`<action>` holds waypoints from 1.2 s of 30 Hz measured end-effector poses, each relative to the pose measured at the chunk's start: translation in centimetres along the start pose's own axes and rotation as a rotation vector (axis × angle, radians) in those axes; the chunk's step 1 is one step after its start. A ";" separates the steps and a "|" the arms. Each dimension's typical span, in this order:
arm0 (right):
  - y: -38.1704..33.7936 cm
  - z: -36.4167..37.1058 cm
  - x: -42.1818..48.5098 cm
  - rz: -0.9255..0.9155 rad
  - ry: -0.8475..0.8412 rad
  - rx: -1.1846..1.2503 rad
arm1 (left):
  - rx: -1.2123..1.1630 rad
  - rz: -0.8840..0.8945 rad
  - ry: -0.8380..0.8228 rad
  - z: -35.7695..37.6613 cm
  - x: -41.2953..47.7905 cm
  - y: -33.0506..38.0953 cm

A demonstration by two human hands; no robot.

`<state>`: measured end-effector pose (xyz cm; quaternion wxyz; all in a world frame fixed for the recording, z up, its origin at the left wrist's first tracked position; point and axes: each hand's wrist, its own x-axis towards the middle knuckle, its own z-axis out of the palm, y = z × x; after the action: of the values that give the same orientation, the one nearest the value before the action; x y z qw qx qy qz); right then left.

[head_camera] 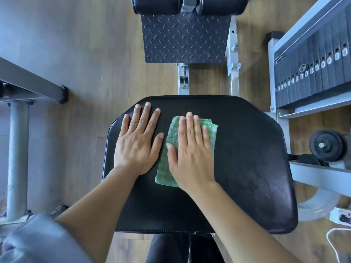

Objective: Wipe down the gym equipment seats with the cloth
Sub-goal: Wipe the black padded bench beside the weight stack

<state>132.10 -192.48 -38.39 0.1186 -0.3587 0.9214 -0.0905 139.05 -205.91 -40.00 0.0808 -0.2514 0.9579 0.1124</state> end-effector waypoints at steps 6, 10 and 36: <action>3.7 0.0 2.9 0.004 0.001 -0.110 | 0.008 -0.008 -0.004 0.0 0.0 0.0; 5.5 -0.5 5.3 0.156 0.016 -0.116 | 0.015 -0.006 -0.005 0.1 0.0 0.0; 10.6 -1.6 -0.6 0.137 0.070 -0.122 | 0.003 -0.016 -0.005 0.2 0.1 0.0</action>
<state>125.31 -184.26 -39.42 0.0701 -0.2979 0.9512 -0.0384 139.01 -205.92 -40.25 0.0842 -0.2586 0.9559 0.1110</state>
